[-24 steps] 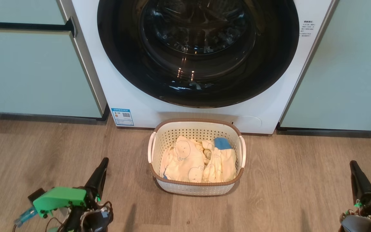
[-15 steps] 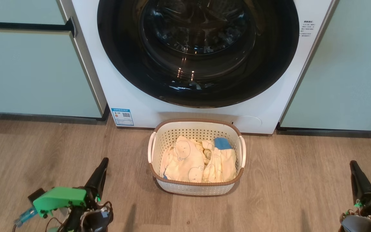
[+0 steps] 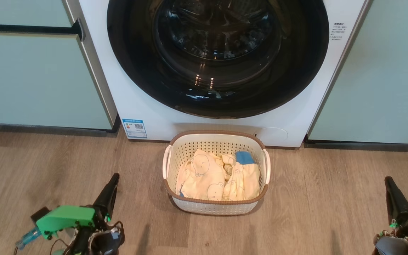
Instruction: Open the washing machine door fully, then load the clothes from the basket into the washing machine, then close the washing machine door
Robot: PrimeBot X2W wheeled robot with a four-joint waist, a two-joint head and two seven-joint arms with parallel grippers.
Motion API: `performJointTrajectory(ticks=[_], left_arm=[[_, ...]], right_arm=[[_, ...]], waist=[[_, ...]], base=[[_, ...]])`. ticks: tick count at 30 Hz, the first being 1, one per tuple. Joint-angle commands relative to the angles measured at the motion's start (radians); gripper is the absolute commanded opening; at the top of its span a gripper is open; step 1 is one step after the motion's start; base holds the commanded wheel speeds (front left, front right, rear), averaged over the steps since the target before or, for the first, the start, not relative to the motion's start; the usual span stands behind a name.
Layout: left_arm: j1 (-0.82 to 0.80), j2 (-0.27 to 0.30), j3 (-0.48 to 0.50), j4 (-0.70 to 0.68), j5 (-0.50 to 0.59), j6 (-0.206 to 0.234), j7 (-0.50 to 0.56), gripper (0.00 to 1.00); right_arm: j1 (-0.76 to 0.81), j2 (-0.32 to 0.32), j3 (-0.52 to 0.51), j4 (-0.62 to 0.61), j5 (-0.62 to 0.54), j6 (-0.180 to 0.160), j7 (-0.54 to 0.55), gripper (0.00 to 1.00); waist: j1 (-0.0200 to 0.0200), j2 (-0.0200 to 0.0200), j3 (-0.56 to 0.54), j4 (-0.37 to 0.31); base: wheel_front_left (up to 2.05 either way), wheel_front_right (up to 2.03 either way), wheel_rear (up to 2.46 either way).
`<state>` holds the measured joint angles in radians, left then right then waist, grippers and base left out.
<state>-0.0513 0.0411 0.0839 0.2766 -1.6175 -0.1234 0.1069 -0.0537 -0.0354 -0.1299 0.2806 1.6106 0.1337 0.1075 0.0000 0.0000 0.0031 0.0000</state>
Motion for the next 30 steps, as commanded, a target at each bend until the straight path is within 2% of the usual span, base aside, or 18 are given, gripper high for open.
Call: performJointTrajectory(ticks=[1, 25, 26, 27, 30], left_arm=[[-0.057, 0.009, 0.03, -0.032, 0.009, -0.007, 0.006, 0.0], [-0.057, 0.009, 0.03, -0.032, 0.009, -0.007, 0.006, 0.0], [-0.057, 0.009, 0.03, -0.032, 0.009, -0.007, 0.006, 1.0], [0.001, -0.001, 0.0, 0.004, 0.0, 0.001, 0.0, 1.0], [0.021, -0.006, -0.001, 0.04, 0.0, 0.003, -0.001, 1.0]], right_arm=[[-0.054, -0.015, 0.016, -0.036, -0.002, -0.003, 0.005, 0.0], [-0.054, -0.015, 0.016, -0.036, -0.002, -0.003, 0.005, 0.0], [-0.054, -0.015, 0.016, -0.036, -0.002, -0.003, 0.005, 1.0], [0.001, 0.001, 0.0, 0.004, 0.0, 0.0, 0.0, 1.0], [0.023, 0.011, 0.004, 0.041, 0.0, 0.0, -0.001, 1.0]], waist=[[0.0, 0.0, 0.0, 0.0], [0.0, 0.0, 0.0, 0.0], [0.0, 0.0, 0.0, 0.0], [0.0, 0.0, 0.0, 0.0], [0.0, 0.0, 0.0, 0.0]], base=[[0.0, 0.0, 0.0], [0.0, 0.0, 0.0], [0.0, 0.0, 0.0], [0.0, 0.0, 0.0], [0.0, 0.0, 0.0]])
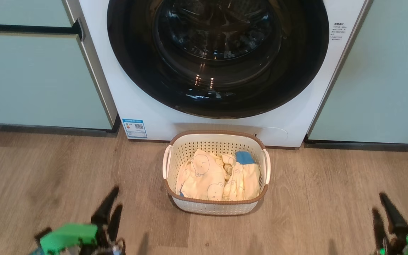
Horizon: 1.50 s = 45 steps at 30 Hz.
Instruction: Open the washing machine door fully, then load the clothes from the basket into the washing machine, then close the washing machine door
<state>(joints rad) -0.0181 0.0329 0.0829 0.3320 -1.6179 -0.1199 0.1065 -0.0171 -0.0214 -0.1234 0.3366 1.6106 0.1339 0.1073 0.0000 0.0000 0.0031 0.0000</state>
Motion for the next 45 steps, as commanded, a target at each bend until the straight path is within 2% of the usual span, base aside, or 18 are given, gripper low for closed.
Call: performJointTrajectory(ticks=[1, 22, 30, 38, 45], left_arm=[[-0.014, 0.003, -0.001, -0.017, 0.001, 0.0, -0.002, 1.0], [-0.039, 0.006, -0.023, -0.055, 0.014, -0.002, -0.031, 1.0], [-0.049, 0.018, -0.04, -0.072, 0.046, -0.003, -0.064, 1.0], [-0.063, 0.043, -0.059, -0.067, 0.155, -0.003, -0.112, 1.0], [-0.073, 0.03, -0.024, -0.095, 0.366, -0.004, -0.134, 1.0]], right_arm=[[-0.014, -0.003, -0.002, -0.017, -0.001, 0.0, -0.001, 1.0], [-0.032, -0.01, 0.002, -0.052, -0.014, -0.001, -0.023, 1.0], [-0.043, -0.026, 0.015, -0.053, -0.056, -0.001, -0.052, 1.0], [-0.054, -0.049, 0.037, -0.042, -0.141, -0.001, -0.097, 1.0], [-0.073, -0.069, 0.044, -0.021, -0.289, -0.001, -0.133, 1.0]], waist=[[0.0, 0.0, 0.0, 0.0], [0.0, 0.0, 0.001, 0.001], [0.0, 0.0, 0.001, 0.001], [0.0, 0.0, 0.003, 0.0], [0.0, 0.0, 0.006, 0.0]], base=[[0.0, 0.0, 0.0], [0.0, 0.0, 0.0], [0.0, 0.0, 0.0], [0.0, 0.0, 0.0], [0.0, 0.0, 0.0]])
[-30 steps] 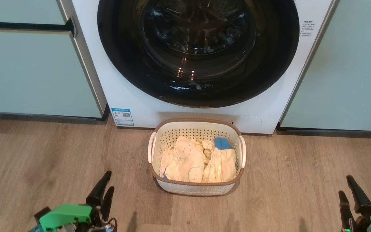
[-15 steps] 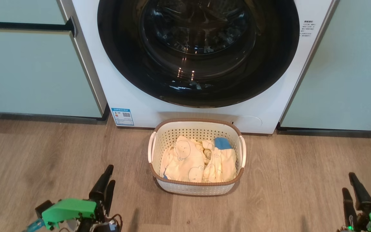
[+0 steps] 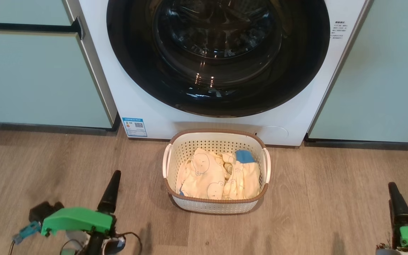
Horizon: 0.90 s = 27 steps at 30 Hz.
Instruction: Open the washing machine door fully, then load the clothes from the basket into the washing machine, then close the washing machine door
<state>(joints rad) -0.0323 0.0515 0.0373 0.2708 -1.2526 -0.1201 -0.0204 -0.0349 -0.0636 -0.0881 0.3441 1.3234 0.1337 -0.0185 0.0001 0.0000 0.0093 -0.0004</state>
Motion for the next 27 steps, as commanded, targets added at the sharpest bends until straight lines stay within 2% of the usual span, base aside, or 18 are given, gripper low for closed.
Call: performJointTrajectory(ticks=[1, 7, 16, 27], left_arm=[[-0.059, 0.009, 0.025, -0.04, 0.031, -0.004, -0.01, 1.0], [-0.059, 0.002, 0.025, -0.069, 0.203, -0.004, -0.028, 1.0], [-0.056, 0.003, 0.002, -0.099, 0.399, -0.005, -0.054, 1.0], [-0.057, 0.022, -0.043, -0.109, 0.583, 0.0, -0.087, 1.0]], right_arm=[[-0.058, -0.026, 0.006, -0.028, -0.025, -0.001, -0.011, 1.0], [-0.069, -0.023, -0.009, -0.037, -0.204, -0.001, -0.029, 1.0], [-0.067, -0.017, -0.012, -0.06, -0.455, -0.001, -0.056, 1.0], [-0.067, -0.007, -0.007, -0.075, -0.657, -0.002, -0.088, 1.0]], waist=[[-0.0001, 0.0, 0.0, 0.0], [-0.0001, 0.0, 0.002, 0.0], [-0.0001, 0.0, 0.001, -0.001], [-0.0001, 0.0, 0.003, -0.001]], base=[[0.0, 0.0, 0.0], [0.0, 0.0, 0.0], [0.0, 0.0, 0.0], [0.0, 0.0, 0.0]])
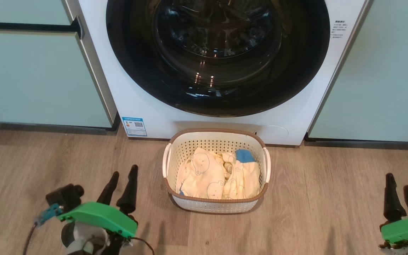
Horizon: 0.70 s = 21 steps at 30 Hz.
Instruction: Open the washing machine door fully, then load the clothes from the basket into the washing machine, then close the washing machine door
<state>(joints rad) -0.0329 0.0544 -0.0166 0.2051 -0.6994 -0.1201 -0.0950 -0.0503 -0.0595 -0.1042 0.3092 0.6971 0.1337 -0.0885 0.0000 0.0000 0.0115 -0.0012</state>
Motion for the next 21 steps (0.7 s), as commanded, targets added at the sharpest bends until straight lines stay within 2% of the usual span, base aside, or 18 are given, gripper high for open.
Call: performJointTrajectory(ticks=[1, 21], left_arm=[[-0.057, 0.019, 0.008, -0.043, 0.042, 0.001, -0.015, 1.0], [-0.077, 0.029, -0.02, -0.019, 0.275, 0.024, -0.074, 1.0]], right_arm=[[-0.053, -0.01, 0.009, -0.041, -0.044, -0.002, -0.021, 1.0], [-0.066, -0.01, 0.033, -0.061, -0.298, -0.002, -0.08, 1.0]], waist=[[0.0, 0.0, 0.001, 0.0], [0.0, 0.0, 0.006, 0.0]], base=[[0.0, 0.0, 0.0], [0.0, 0.0, 0.0]])
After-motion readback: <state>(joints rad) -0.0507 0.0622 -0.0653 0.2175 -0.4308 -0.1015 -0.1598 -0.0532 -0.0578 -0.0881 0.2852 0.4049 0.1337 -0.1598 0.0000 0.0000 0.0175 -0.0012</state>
